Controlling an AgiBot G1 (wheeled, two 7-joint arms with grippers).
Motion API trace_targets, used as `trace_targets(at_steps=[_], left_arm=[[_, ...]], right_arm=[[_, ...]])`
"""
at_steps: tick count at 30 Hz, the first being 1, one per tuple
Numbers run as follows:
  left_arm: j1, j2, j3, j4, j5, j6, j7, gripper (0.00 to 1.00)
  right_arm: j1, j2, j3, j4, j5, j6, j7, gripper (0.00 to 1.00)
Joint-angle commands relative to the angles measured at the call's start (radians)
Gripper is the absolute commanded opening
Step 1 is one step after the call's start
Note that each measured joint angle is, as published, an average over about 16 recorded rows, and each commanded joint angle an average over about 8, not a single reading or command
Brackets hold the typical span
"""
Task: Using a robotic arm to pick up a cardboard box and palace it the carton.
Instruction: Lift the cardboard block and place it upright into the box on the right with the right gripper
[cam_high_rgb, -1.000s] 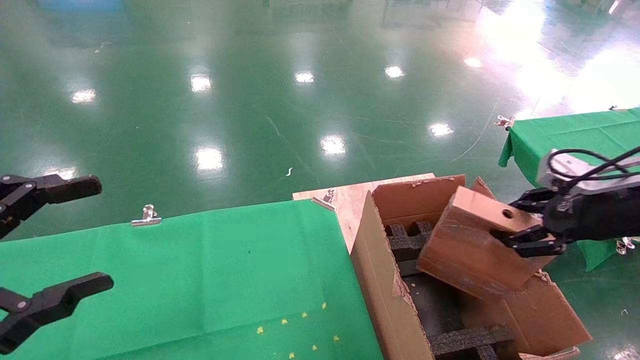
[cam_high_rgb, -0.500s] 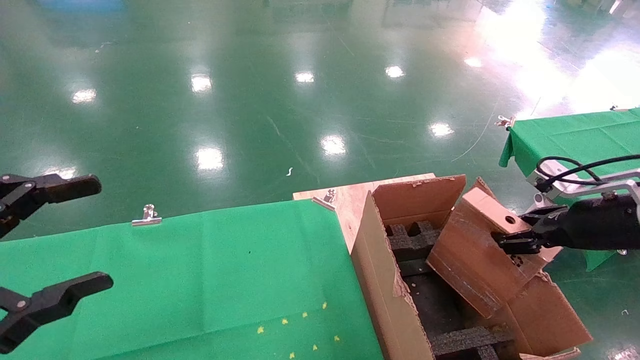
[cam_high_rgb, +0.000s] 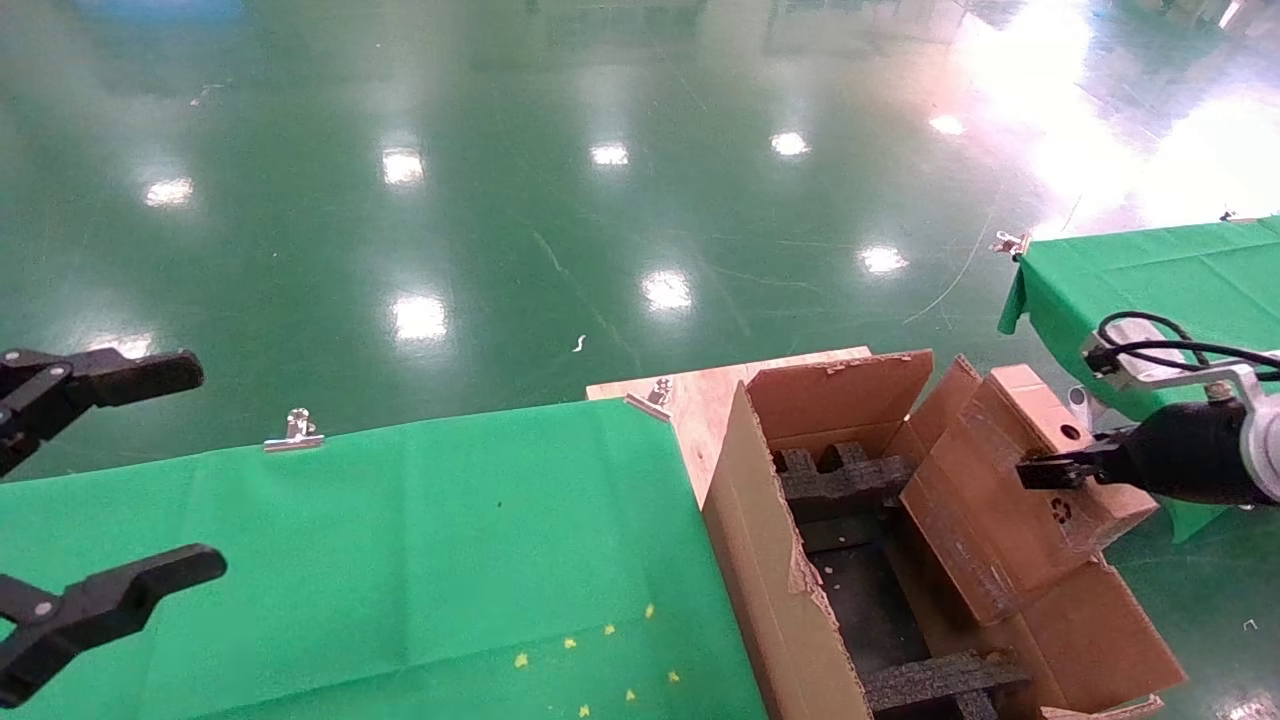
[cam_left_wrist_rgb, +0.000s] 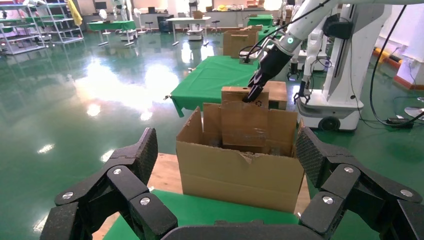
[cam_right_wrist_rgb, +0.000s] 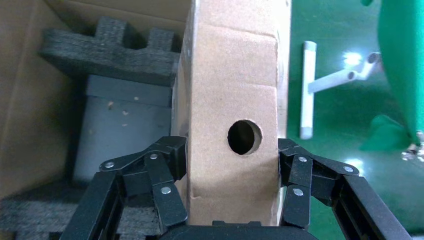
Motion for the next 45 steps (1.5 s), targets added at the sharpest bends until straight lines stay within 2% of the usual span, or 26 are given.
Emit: trace_targets(at_steps=[1,4,12,34,45], left_arm=[[0.000,0.000,0.000,0.000,0.000,0.000,0.000,1.00],[0.000,0.000,0.000,0.000,0.000,0.000,0.000,1.00],[0.000,0.000,0.000,0.000,0.000,0.000,0.000,1.00],[0.000,0.000,0.000,0.000,0.000,0.000,0.000,1.00],[0.000,0.000,0.000,0.000,0.000,0.000,0.000,1.00]], right_arm=[[0.001,-0.001,-0.007,0.038,-0.065,0.002,0.081,0.00],[0.001,-0.012,-0.012,0.057,-0.104,-0.012,0.130,0.00],[-0.013,-0.043,-0.030,0.064,-0.159,-0.023,0.185,0.00],[-0.124,-0.145,-0.089,0.064,-0.364,0.070,0.412,0.00],[-0.185,-0.188,-0.109,0.045,-0.430,0.118,0.506,0.00]])
